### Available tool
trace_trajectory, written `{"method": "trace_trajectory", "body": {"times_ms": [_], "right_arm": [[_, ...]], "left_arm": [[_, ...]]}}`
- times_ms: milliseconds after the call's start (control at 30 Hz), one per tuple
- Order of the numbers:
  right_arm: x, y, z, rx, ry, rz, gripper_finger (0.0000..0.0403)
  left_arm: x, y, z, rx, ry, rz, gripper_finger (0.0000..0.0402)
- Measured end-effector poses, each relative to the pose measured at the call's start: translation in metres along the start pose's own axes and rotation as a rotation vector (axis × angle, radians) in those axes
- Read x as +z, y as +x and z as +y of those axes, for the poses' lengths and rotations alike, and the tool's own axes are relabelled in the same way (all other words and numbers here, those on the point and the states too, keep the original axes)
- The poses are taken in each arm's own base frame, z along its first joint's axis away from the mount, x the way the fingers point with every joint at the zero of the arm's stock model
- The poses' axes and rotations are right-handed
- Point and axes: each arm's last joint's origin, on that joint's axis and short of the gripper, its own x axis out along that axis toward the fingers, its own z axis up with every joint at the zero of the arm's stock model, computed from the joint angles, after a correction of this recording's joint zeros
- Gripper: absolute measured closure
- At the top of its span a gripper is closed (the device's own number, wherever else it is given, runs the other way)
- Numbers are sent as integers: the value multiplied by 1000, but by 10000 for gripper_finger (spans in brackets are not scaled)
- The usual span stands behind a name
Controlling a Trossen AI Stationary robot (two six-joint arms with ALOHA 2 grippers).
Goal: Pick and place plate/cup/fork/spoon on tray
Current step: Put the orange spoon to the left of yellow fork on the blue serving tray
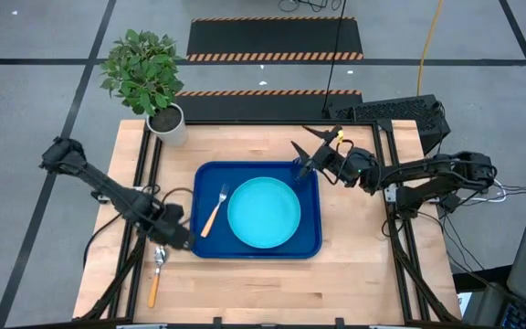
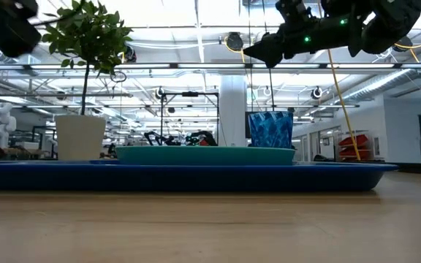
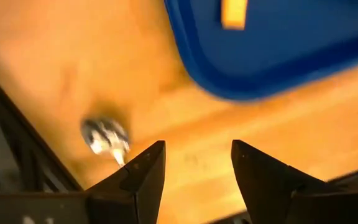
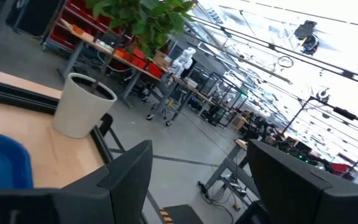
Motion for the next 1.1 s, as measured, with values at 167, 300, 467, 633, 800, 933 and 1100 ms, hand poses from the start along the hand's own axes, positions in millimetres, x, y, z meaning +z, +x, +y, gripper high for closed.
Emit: {"method": "trace_trajectory", "body": {"times_ms": [167,300,467,633,800,933,1100], "right_arm": [[-3,4,-8,3,30,-38,149],[-3,7,-13,25,72,-90,149],[-1,8,-17,28,89,-137,149],[0,7,-17,24,94,-148,149],[0,7,-17,29,126,-147,149],[0,7,-17,33,133,-142,149],[-1,7,-16,35,139,-140,149]], "left_arm": [[-30,2,-21,34,-76,17,216],[-54,23,-27,140,-97,96,216],[-70,49,-27,203,-92,124,216],[-81,66,-19,285,-94,132,216],[-90,76,-9,304,-101,135,216],[-94,83,-2,287,-108,124,216],[-90,98,6,255,-119,135,216]]}}
